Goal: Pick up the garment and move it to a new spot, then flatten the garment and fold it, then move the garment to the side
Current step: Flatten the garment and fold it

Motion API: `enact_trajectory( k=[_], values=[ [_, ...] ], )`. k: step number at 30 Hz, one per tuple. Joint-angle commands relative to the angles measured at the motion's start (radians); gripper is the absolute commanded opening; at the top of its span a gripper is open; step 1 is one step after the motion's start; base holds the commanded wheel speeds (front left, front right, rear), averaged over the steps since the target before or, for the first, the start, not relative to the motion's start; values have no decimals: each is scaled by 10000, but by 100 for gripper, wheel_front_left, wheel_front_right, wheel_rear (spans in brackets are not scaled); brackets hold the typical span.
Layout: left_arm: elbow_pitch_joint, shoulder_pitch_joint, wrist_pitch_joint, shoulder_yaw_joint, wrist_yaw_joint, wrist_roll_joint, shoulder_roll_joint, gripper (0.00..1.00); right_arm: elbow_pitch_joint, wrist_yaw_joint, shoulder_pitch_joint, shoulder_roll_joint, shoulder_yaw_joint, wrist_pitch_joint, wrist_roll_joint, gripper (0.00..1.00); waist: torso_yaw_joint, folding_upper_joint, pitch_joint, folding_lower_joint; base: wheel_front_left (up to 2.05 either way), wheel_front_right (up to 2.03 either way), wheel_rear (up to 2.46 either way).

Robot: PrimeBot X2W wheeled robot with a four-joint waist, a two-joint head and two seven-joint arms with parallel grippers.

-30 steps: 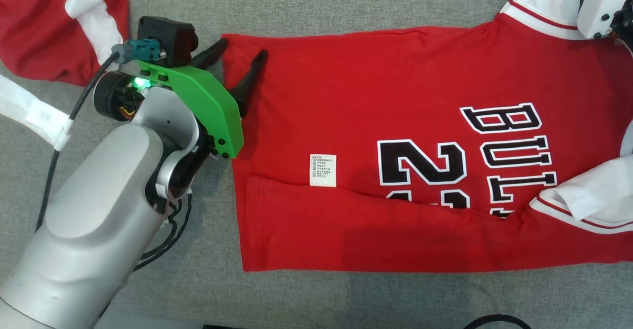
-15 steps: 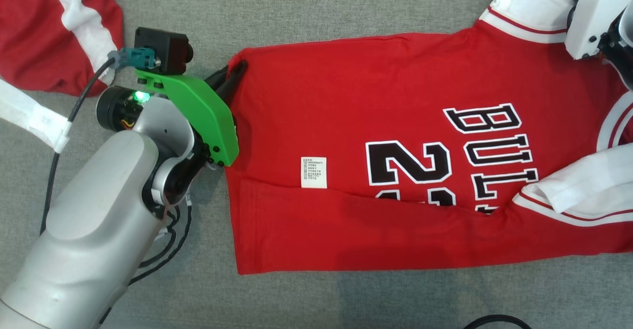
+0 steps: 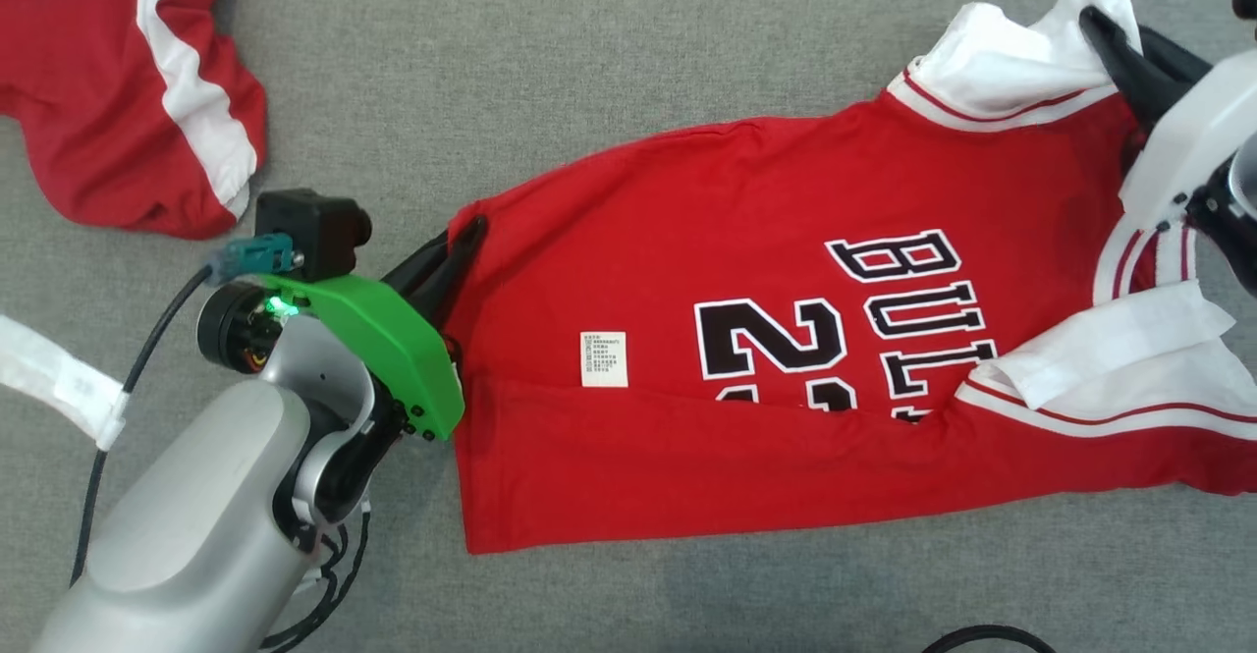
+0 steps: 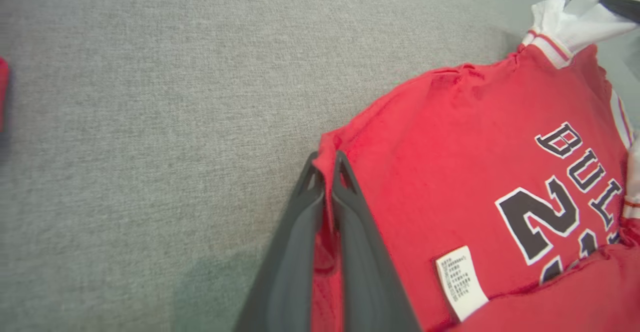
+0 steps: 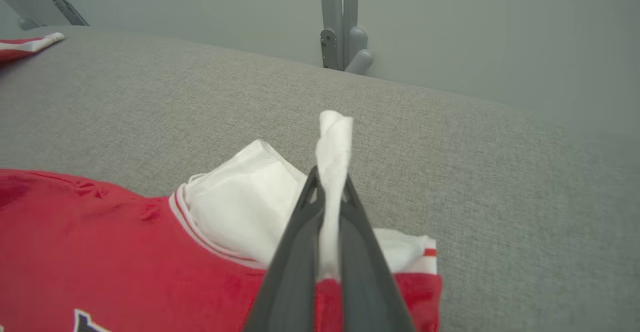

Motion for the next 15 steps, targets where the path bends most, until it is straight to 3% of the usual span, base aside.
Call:
enact_trajectory(
  k=[1,7,15],
  values=[
    [-91,333,-156,82,74,-85,124,0,-228,-4,500,-139,-61,-120,162,0,-312,120,-657,0,0,0,0],
    [-624,1500,-609,256,156,-441,462,0,-1097,-4,2536,-462,-752,-624,695,0,-671,120,-1198,0,0,0,0],
    [-1372,2947,-1240,591,348,-989,673,0,-1995,-4,5062,-54,-1735,-986,1270,0,-1060,120,-1519,0,0,0,0]
  ],
)
